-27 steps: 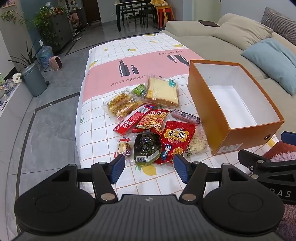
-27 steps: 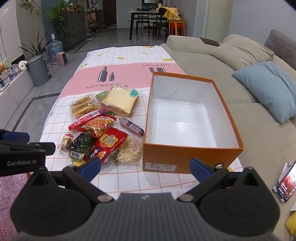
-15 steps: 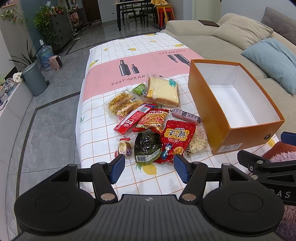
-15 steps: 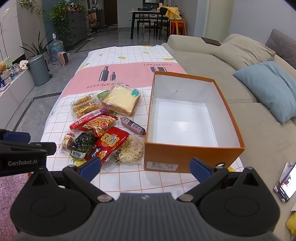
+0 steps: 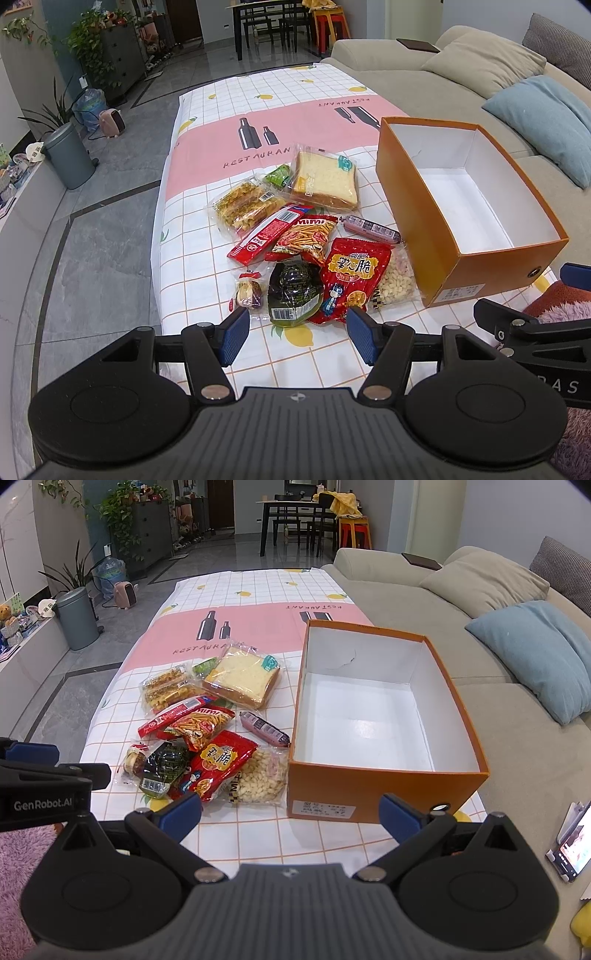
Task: Organize snacks
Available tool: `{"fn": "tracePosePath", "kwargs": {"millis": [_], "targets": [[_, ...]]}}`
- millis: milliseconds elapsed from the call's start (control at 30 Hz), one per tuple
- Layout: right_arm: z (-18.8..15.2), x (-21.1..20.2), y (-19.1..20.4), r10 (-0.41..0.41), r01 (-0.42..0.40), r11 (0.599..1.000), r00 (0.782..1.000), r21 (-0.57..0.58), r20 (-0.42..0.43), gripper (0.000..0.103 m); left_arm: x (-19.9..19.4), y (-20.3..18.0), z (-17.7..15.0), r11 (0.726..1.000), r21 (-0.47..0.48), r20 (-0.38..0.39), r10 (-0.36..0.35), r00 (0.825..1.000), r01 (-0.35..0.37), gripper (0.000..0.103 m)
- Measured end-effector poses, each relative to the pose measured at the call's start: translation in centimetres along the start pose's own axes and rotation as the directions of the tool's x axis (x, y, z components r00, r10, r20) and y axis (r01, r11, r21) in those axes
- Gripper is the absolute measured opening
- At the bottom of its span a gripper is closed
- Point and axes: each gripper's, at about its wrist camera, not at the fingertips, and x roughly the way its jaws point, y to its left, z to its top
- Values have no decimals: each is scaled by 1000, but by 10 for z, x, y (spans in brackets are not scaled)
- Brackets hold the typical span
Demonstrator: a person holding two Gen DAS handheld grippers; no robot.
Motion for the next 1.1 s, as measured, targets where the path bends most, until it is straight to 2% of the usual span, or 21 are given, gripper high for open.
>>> {"fn": "tracePosePath", "kwargs": {"millis": [733,900,933,967,1100], "targets": [[0,4,0,-1,1,1000,1000,8,-15,100,7,3,-5,1000,-1,-4,-10,1000,10,72],[1,12,0,19,-18,1000,999,19,-26,99,19,7,-4,999,-23,-26,-45,999,45,72],[0,14,-1,34,-34,999,999,27,-26,99,16,10,-2,998,-34,-34,-62,997,61,72],[0,17,-1,55,-54,998,998,39,-27,98,20,14,-1,992,-67,-63,-111,992,106,72],[-1,34,-1,121,-115,989,990,88,-70,75,31,22,1,987,-79,-81,-148,986,142,72]]}}
